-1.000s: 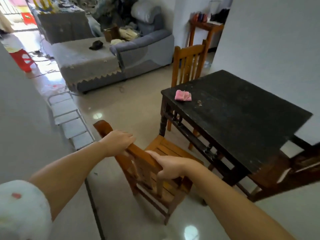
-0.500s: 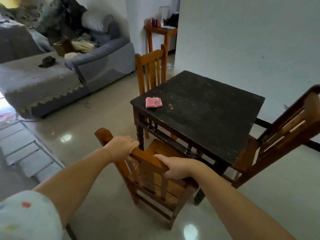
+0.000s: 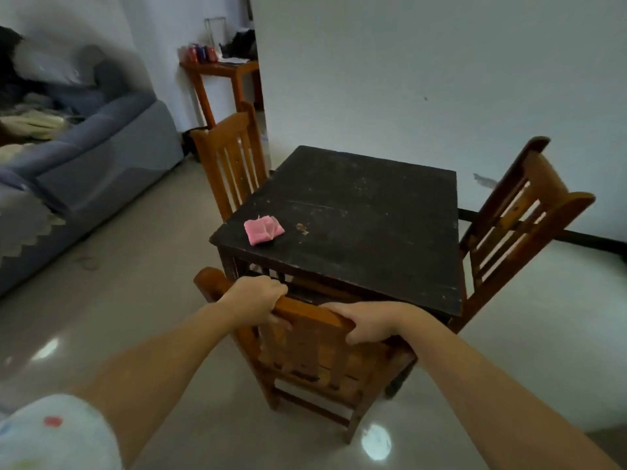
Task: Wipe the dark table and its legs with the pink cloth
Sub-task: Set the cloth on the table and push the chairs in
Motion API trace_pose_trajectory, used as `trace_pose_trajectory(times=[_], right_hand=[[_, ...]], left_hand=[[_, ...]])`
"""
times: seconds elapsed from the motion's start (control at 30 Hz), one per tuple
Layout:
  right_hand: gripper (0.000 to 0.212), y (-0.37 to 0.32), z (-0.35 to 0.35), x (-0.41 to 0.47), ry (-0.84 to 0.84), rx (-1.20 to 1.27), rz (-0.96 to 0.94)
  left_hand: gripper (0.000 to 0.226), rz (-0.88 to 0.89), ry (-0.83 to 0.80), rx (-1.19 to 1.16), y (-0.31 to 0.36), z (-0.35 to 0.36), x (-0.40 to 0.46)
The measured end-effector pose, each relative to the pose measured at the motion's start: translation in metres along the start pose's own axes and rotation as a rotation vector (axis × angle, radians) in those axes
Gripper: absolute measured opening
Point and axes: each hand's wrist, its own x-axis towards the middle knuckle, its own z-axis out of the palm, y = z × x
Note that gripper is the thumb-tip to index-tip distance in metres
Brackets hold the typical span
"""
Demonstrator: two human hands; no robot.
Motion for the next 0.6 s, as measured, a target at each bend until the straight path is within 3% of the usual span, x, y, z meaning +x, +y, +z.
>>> trace_pose_trajectory(times=[0.13,0.3,0.6], right_hand=[[0.064,-0.001,-0.006,0.006,0.115,0.059,0.061],[0.035,0.008,-0.004,0.016,0.274,0.097,0.110],[0.023,0.008,-0.004,0.020,0.274,0.099,0.135]], left_hand=[[0.047,0.081,0.060,-0.002,-0.014,0.000,0.020],[0.062,0.147,0.103,-0.007,-0.023,0.010,0.039],[0.054,0.124,0.077,0.002,-0.022,0.008,0.038]])
